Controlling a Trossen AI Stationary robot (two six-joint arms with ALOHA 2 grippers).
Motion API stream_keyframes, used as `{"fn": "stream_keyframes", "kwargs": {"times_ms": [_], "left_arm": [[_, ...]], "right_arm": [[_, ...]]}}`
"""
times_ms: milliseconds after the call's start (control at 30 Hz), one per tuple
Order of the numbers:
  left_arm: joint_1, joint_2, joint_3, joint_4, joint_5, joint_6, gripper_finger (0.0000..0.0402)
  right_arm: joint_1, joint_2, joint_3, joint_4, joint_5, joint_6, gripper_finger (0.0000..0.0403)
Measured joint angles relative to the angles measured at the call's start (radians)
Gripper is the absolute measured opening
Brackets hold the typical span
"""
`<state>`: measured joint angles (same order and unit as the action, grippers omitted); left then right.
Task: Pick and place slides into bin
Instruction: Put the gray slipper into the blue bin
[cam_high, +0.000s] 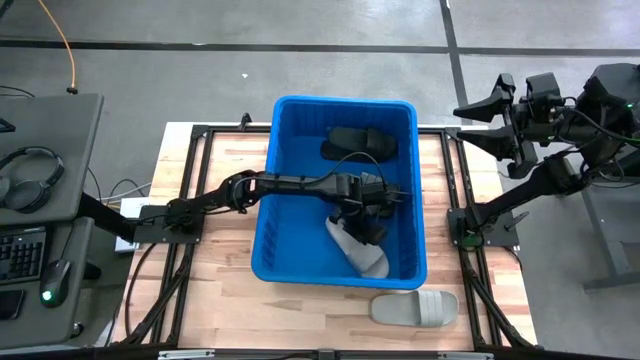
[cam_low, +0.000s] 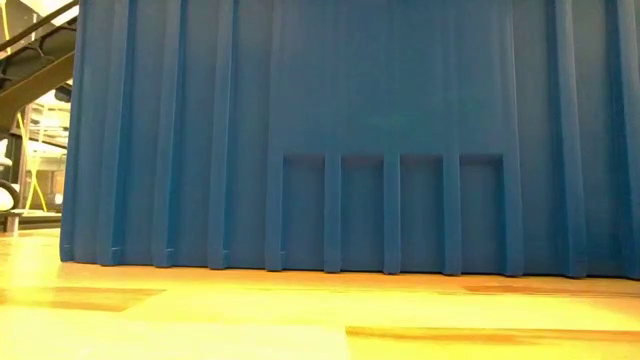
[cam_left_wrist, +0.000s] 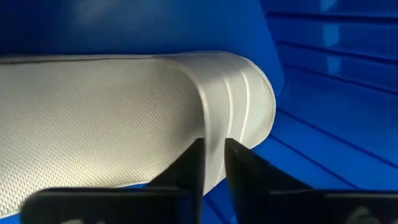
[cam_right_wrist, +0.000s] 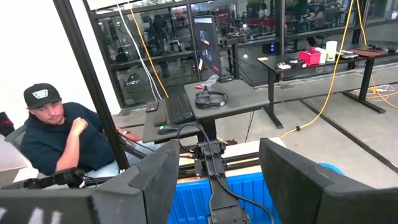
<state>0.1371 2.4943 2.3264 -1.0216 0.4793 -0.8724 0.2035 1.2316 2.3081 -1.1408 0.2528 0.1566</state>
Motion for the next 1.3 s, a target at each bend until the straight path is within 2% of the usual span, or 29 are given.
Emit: {"fn": "stream_keyframes", "kwargs": {"times_ms": [200, 333, 600, 767, 1300], "left_arm": [[0.000, 0.000, 0.000, 0.001, -0.002, -0.016, 0.0004], [0.000, 0.000, 0.000, 0.001, -0.011, -0.026, 0.0012], [0.004, -0.001, 0.000, -0.002, -0.076, -0.091, 0.0002], [0.014, -0.006, 0.000, -0.003, -0.079, -0.121, 0.0001], [0.026, -0.051, 0.001, 0.061, -0.260, -0.351, 0.0000]], "right_arm": [[0.000, 0.000, 0.000, 0.000, 0.000, 0.000, 0.0210], [0.000, 0.000, 0.000, 0.000, 0.000, 0.000, 0.0210], [0.000, 0.000, 0.000, 0.000, -0.001, 0.000, 0.0210], [0.000, 0.000, 0.000, 0.000, -0.001, 0.000, 0.0210], [0.000, 0.000, 0.000, 0.000, -0.002, -0.008, 0.0210]]}}
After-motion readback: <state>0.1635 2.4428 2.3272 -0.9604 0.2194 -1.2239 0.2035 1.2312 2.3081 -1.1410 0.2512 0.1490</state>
